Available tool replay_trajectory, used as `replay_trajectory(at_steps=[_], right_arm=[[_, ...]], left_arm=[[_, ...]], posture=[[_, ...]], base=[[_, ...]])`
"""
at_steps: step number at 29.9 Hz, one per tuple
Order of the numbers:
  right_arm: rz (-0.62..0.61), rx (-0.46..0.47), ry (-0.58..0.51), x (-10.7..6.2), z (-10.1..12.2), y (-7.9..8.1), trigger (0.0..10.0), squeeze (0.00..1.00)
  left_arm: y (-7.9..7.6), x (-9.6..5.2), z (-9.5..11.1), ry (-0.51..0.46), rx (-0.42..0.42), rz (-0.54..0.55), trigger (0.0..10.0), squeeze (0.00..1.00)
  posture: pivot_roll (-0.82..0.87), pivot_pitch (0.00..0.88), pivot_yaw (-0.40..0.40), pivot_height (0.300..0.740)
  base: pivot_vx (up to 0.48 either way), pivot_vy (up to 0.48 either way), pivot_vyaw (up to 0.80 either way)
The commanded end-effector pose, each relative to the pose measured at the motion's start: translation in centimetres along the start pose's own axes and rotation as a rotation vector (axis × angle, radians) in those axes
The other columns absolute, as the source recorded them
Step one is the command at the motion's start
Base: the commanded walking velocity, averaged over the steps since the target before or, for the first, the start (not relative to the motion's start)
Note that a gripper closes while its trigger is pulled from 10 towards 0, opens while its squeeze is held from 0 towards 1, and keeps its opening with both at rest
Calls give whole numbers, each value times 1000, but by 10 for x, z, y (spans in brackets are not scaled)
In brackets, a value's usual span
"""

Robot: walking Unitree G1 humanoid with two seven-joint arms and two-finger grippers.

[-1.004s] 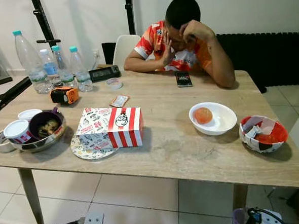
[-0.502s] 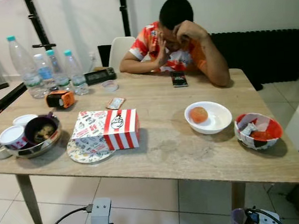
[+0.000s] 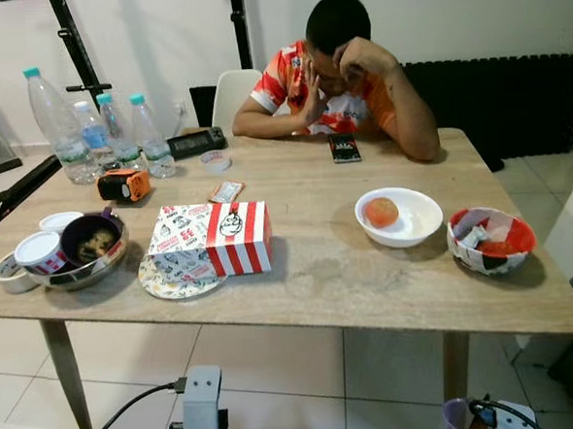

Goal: Restocking fridge

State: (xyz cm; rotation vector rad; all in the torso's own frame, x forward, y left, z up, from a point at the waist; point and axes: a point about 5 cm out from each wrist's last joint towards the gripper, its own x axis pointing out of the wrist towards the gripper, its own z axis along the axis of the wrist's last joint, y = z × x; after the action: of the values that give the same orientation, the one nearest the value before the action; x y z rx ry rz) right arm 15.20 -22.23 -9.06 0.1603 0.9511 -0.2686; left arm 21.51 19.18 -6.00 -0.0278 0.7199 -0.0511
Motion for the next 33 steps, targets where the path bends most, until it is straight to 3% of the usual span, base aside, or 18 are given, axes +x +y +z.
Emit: replay_trajectory(at_steps=[1, 26, 33], right_arm=[[-7, 1, -12, 0, 3, -2, 10000, 0], [10, -28, -39, 4, 18, 5, 10000, 0], [23, -39, -37, 4, 19, 8, 10000, 0]], left_arm=[[-4, -1, -3, 4, -3, -5, 10000, 0], [-7, -1, -6, 6, 1, -6, 10000, 0], [-8, 0, -5, 17, 15, -5, 10000, 0]], posture=[[21, 0, -9, 740], [23, 0, -18, 740], [22, 0, -18, 740]], base=[[-311, 0, 0], [-307, 0, 0], [0, 0, 0]])
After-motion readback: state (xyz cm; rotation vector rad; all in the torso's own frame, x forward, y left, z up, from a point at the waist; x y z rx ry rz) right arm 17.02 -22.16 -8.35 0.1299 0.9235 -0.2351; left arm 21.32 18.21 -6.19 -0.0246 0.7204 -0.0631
